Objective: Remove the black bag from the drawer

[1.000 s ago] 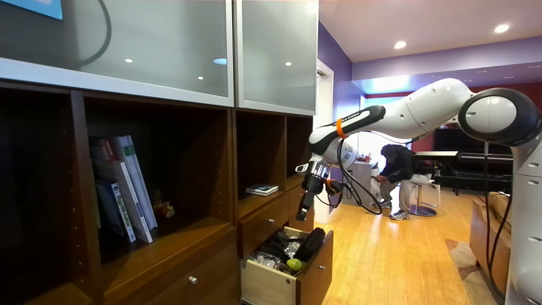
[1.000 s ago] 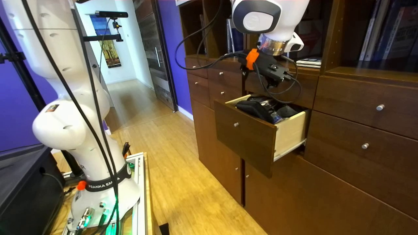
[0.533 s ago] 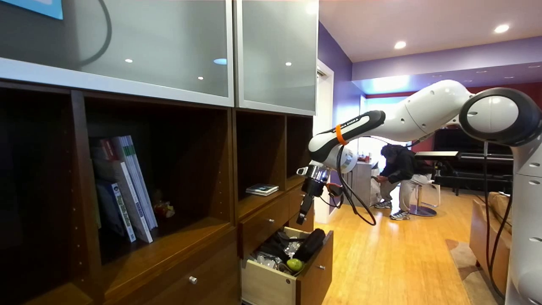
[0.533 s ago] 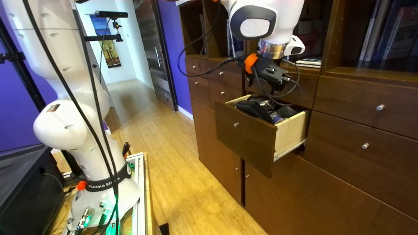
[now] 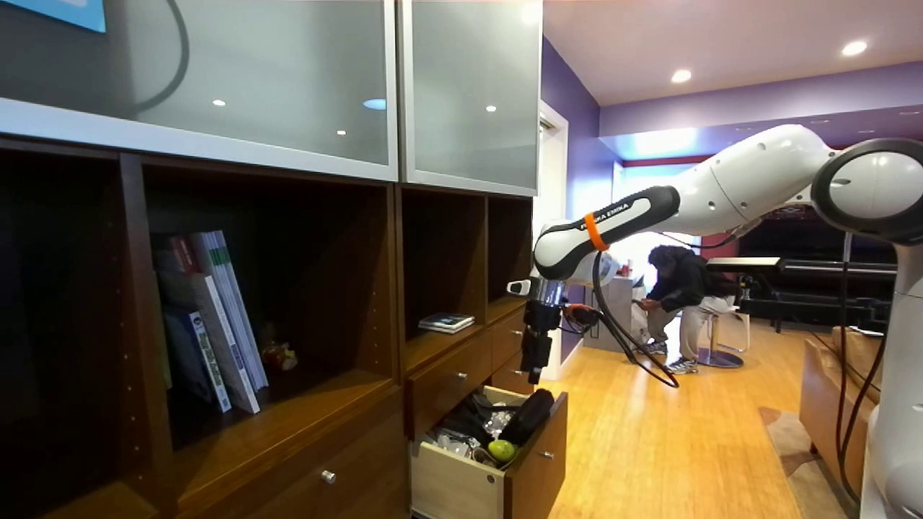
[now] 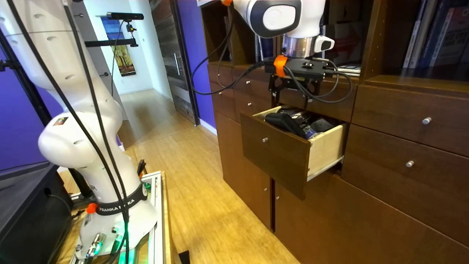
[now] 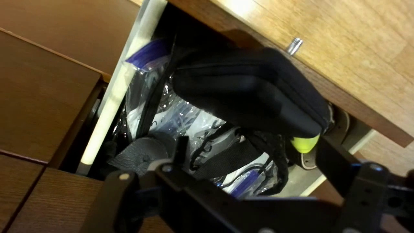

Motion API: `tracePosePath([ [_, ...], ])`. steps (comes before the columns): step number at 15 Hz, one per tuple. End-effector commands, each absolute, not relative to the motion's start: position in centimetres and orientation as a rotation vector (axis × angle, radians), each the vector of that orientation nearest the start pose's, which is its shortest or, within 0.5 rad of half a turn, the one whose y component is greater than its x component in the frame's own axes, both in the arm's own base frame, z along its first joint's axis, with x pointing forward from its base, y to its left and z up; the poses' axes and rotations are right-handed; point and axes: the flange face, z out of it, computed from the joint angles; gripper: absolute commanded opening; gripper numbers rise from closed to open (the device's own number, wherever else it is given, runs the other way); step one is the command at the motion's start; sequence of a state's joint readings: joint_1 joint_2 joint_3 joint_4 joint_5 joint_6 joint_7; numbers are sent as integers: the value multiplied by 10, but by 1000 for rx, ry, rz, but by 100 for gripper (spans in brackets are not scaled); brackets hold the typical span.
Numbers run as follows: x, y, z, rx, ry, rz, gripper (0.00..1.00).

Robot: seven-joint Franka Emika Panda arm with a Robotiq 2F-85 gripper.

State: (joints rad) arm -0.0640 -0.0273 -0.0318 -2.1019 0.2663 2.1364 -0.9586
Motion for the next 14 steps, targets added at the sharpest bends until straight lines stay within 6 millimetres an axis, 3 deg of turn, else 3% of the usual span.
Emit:
tracePosePath([
  [1, 540, -37, 441, -2773, -1074, -253, 100],
  [3, 541, -38, 440, -2818, -1132, -226, 100],
  [8, 538, -35, 434, -2848, -1532, -148, 100],
  [14, 533, -21, 432, -2644, -1947, -208, 100],
])
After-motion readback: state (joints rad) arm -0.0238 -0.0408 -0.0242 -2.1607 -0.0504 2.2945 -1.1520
